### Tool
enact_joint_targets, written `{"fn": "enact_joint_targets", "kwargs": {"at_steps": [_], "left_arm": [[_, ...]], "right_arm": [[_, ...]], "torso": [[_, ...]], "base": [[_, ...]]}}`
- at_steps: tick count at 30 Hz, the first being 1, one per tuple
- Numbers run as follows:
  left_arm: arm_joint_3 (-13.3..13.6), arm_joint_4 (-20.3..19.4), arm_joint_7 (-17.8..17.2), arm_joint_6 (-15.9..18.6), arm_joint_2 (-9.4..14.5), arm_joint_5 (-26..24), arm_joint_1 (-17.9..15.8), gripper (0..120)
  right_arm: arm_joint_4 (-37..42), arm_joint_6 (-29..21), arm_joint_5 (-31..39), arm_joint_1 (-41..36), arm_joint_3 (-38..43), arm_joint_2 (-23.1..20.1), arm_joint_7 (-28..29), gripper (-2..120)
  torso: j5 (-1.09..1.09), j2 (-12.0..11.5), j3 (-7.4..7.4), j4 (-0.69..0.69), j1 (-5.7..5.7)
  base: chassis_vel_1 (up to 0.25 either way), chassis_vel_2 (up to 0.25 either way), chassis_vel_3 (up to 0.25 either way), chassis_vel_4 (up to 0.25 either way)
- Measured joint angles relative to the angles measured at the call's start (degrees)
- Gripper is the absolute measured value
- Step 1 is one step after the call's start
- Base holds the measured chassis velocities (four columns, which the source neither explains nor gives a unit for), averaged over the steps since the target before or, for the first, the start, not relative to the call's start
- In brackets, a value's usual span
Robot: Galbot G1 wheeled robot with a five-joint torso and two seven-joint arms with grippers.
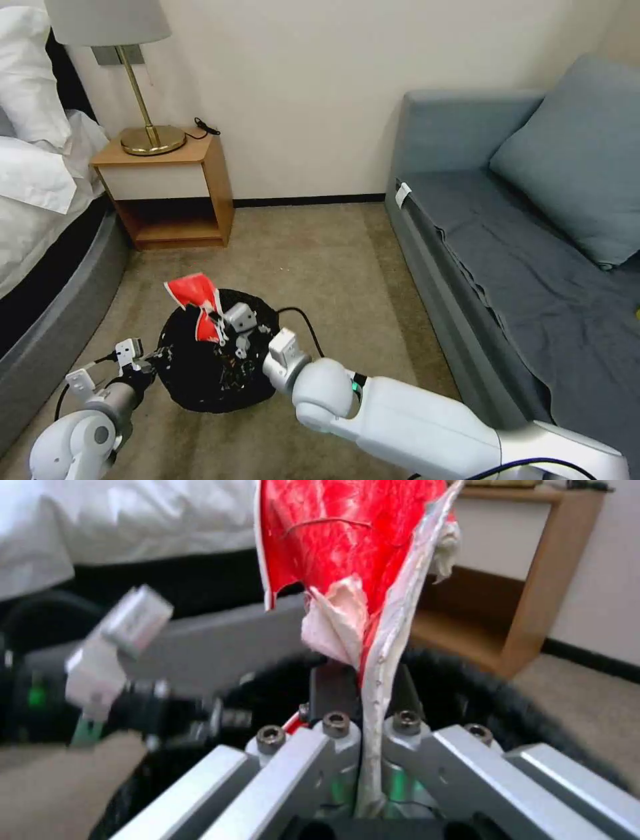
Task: Pick up the trash bin, then pick up the garbage on the floor and place it into the trash bin.
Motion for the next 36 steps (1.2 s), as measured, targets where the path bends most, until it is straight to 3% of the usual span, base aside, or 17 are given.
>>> {"fn": "enact_joint_targets", "kwargs": {"at_steps": [4,7,16,28,31,36], "left_arm": [[0.01,-0.18,-0.17,0.0,-0.27,0.08,-0.08,3],[0.02,-0.27,-0.24,0.01,-0.42,0.1,-0.11,3],[-0.27,-0.98,-0.53,0.25,-0.73,0.17,0.05,3],[-0.16,-1.01,-0.62,0.36,-0.53,0.25,0.13,3],[0.03,-0.99,-0.64,0.51,-0.37,0.27,-0.08,3],[0.35,-0.9,-0.68,0.55,-0.35,0.27,-0.33,3]], "right_arm": [[-0.13,-0.04,-0.8,-0.74,-0.41,-0.67,-0.06,1],[-0.28,-0.13,-1.35,-1.18,-0.41,-1.04,-0.12,9],[0.13,-0.45,-2.3,-2.68,-0.18,-2.53,-0.63,45],[2.39,-1.08,-3.95,-4.55,2.57,-3.92,-1.04,85],[4.27,-1.64,-3.56,-5.81,3.55,-6.04,-1.64,98],[4.46,-1.25,-4.0,-6.16,3.03,-7.14,-2.8,100]], "torso": [[0.0,0.0,0.0,0.0,0.0],[0.0,0.0,0.0,0.0,0.0],[0.0,0.0,0.0,0.0,0.0],[0.0,0.0,0.0,0.01,0.0],[-0.01,0.0,0.0,0.0,0.0],[0.0,0.0,0.0,-0.01,0.0]], "base": [[0.0,0.0,0.0,0.0],[0.0,0.0,0.0,0.0],[0.0,0.0,0.0,0.0],[0.0,0.0,0.0,0.0],[0.0,0.0,0.0,0.0],[0.0,0.0,0.0,0.0]]}}
